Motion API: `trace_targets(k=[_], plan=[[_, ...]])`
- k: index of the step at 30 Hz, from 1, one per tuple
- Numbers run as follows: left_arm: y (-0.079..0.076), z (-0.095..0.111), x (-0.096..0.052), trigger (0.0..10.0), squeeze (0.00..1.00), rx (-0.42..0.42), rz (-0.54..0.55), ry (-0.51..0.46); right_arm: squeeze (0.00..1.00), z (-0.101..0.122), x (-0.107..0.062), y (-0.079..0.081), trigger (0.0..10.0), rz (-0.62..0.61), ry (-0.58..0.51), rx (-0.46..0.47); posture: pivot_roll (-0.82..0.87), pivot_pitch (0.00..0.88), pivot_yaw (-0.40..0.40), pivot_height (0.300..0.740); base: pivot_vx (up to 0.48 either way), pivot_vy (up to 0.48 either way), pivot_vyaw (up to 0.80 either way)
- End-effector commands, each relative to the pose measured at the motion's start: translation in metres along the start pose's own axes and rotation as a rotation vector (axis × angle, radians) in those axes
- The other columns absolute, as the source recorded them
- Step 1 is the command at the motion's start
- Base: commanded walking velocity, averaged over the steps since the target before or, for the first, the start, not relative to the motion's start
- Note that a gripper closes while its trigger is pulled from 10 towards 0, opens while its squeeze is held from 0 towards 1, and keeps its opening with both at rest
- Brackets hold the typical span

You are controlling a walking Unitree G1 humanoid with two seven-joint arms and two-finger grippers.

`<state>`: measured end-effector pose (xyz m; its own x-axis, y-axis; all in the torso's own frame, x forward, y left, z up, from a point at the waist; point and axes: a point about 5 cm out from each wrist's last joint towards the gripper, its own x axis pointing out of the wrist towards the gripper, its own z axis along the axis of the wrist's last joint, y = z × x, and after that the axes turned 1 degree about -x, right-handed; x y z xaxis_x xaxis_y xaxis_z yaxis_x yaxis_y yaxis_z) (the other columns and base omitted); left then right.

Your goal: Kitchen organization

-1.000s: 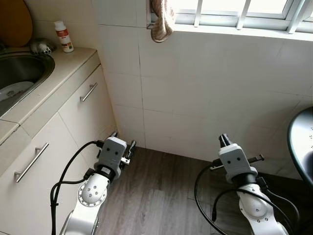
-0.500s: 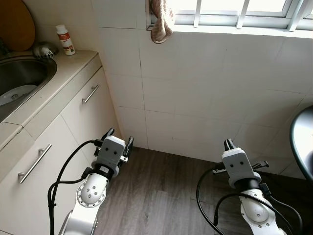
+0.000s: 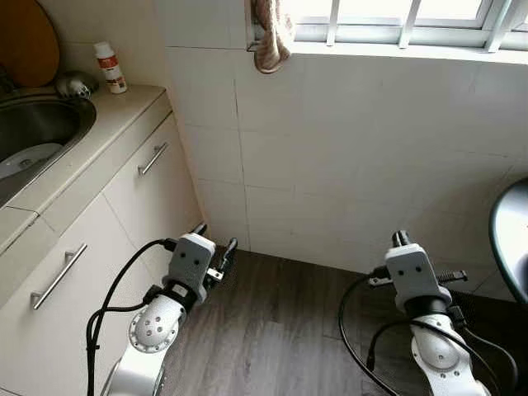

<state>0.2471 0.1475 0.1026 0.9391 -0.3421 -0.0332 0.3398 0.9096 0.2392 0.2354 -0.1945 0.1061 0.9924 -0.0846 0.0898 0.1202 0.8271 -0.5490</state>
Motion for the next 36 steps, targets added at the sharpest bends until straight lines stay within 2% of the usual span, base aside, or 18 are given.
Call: trace_targets(k=[1,4,11,12,14,16,17,18,23,24,25,26,29,32,33,36], plan=[[-0.001,0.004,0.003,10.0,0.00,-0.015,-0.011,-0.011,0.00,0.003,0.003,-0.008,10.0,-0.037,-0.017,-0.055,-0.05,0.000,0.030,0.740,0.000,-0.480,0.00],[-0.002,0.002,0.003,10.0,0.00,-0.025,-0.007,-0.009,0.00,0.002,0.005,-0.012,10.0,-0.048,-0.017,-0.090,-0.05,0.000,0.027,0.740,0.000,-0.480,0.00],[-0.004,0.003,0.003,10.0,0.00,-0.029,-0.008,-0.015,0.00,0.002,0.005,-0.013,10.0,-0.045,-0.021,-0.099,-0.05,0.000,0.026,0.740,0.000,-0.471,0.00],[-0.002,0.004,0.003,10.0,0.00,-0.059,0.009,-0.033,0.00,0.002,0.005,-0.013,10.0,-0.046,-0.024,-0.110,-0.05,0.000,0.026,0.740,0.000,0.000,0.00],[-0.001,0.004,0.003,10.0,0.00,-0.064,0.015,-0.030,0.00,0.003,0.005,-0.014,10.0,-0.046,-0.027,-0.120,-0.06,0.000,0.026,0.740,0.000,0.000,0.00],[0.001,0.003,0.004,10.0,0.00,-0.072,0.022,-0.024,0.00,0.004,0.005,-0.015,10.0,-0.045,-0.042,-0.175,-0.06,0.000,0.026,0.740,0.000,0.000,0.00],[0.000,0.003,0.005,10.0,0.00,-0.072,0.022,-0.025,0.00,0.004,0.007,-0.019,10.0,-0.049,-0.065,-0.282,-0.06,0.000,0.026,0.740,0.000,0.000,0.00],[0.000,0.003,0.005,10.0,0.00,-0.071,0.021,-0.024,0.00,0.004,0.007,-0.020,10.0,-0.049,-0.071,-0.314,-0.06,0.000,0.026,0.740,0.000,0.000,0.00],[-0.001,0.001,0.005,10.0,0.00,-0.071,0.020,-0.021,0.00,-0.001,0.008,-0.028,10.0,-0.042,-0.055,-0.400,-0.06,0.000,0.027,0.740,0.000,0.000,0.00],[-0.001,0.001,0.005,10.0,0.00,-0.071,0.020,-0.020,0.69,-0.005,0.008,-0.032,10.0,-0.043,-0.029,-0.403,-0.06,0.000,0.026,0.740,0.000,0.000,0.00],[-0.001,0.001,0.005,10.0,0.00,-0.071,0.020,-0.020,0.69,-0.005,0.008,-0.032,10.0,-0.043,-0.029,-0.403,-0.06,0.000,0.026,0.740,0.000,0.000,0.00],[-0.001,0.001,0.005,10.0,0.00,-0.071,0.020,-0.021,1.00,-0.005,0.007,-0.036,10.0,-0.029,-0.027,-0.372,-0.06,0.000,0.026,0.740,0.000,0.000,0.00],[-0.001,0.000,0.006,10.0,0.00,-0.071,0.021,-0.020,1.00,-0.015,0.009,-0.042,10.0,-0.031,0.038,-0.500,-0.07,0.000,0.027,0.740,0.000,0.000,0.00],[-0.001,0.000,0.007,10.0,0.00,-0.073,0.021,-0.019,1.00,-0.020,0.010,-0.041,10.0,-0.004,0.077,-0.513,-0.07,0.000,0.027,0.740,0.000,0.000,0.00],[-0.001,-0.001,0.007,10.0,0.00,-0.074,0.017,-0.019,1.00,-0.030,0.010,-0.040,10.0,0.027,0.137,-0.531,-0.07,0.000,0.027,0.740,0.000,0.000,0.00],[-0.001,-0.001,0.008,10.0,0.00,-0.074,0.016,-0.019,1.00,-0.040,0.009,-0.041,10.0,0.049,0.193,-0.551,-0.07,0.000,0.027,0.740,0.000,0.000,0.00]])
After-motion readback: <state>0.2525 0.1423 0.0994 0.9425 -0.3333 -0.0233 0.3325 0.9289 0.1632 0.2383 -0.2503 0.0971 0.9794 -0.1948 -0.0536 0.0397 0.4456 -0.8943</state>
